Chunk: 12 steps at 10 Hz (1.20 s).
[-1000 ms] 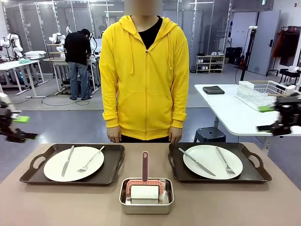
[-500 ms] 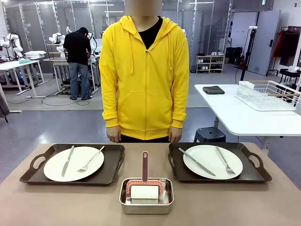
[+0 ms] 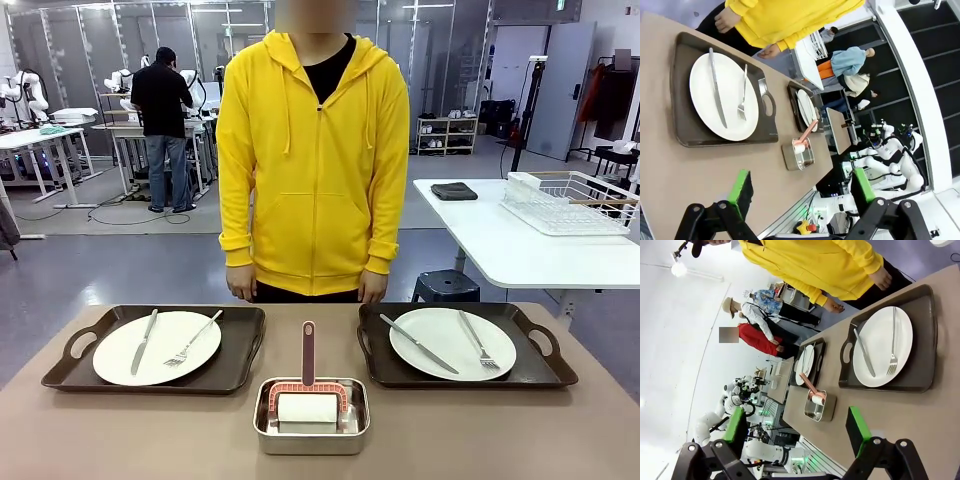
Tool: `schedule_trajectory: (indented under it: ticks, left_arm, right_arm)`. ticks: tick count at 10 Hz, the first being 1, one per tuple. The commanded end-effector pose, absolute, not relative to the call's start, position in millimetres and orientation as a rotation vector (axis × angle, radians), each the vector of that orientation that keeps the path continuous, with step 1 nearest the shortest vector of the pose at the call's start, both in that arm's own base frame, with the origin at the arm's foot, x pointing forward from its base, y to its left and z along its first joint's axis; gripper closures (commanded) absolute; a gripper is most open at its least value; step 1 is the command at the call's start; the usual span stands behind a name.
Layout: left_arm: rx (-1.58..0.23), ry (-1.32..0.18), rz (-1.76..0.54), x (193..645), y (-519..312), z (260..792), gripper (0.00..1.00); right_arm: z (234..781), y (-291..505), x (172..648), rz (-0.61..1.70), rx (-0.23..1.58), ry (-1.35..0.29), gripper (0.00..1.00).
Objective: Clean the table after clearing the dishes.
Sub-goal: When the left (or right) Handle tray is removed, use the left hand (or right hand) to clean the left (or right) side of the table with the Lint Roller.
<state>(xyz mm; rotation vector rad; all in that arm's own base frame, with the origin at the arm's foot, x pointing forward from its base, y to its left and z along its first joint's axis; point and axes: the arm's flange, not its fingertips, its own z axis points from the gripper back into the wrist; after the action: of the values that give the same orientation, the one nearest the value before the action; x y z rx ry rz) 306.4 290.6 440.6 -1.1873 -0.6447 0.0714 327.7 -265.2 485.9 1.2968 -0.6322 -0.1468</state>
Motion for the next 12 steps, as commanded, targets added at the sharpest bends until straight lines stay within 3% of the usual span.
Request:
schedule_trajectory:
  ticks: [1,12]
  left_arm:
    - [-1.208,-0.657,0.032,301.4,289.7,441.7,0.0]
    - [-1.208,-0.657,0.032,301.4,289.7,441.7,0.0]
  right_arm:
    - [486.5,-268.8,322.7,-0.152,1.304,-0.64,0.0]
    - [486.5,-268.8,322.7,-0.152,1.304,-0.64,0.0]
